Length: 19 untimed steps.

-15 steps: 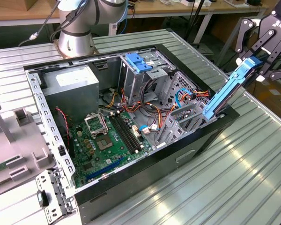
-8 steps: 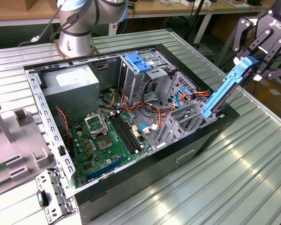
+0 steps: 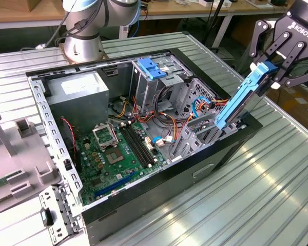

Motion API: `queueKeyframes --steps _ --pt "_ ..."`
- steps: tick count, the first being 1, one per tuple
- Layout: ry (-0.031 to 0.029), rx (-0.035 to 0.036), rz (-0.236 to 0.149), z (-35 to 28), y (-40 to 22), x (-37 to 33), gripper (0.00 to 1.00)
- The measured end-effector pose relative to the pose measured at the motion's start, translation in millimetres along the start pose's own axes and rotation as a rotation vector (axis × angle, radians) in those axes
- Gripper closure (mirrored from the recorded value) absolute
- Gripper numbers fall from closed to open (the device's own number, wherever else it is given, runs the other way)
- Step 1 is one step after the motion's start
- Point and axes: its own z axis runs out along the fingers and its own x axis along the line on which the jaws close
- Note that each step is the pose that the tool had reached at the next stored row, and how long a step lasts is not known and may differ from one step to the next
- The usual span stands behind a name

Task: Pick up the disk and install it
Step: 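Insert the disk into the insertion slot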

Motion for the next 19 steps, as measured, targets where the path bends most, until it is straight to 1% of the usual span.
queueKeyframes --steps 2,3,7,11,19 --pt "-0.0003 0.0002 0.004 1.1 4.2 -1.0 0.64" --pt "-0.0006 0.0003 0.006 2.2 7.4 -2.5 0.64" --pt "-0.0010 0.0003 0.007 4.9 12.6 -7.8 0.64" --pt "-0.0016 0.0005 0.010 7.4 16.6 -12.2 0.64" --pt "-0.0033 0.0007 0.013 10.5 20.8 -14.8 0.64"
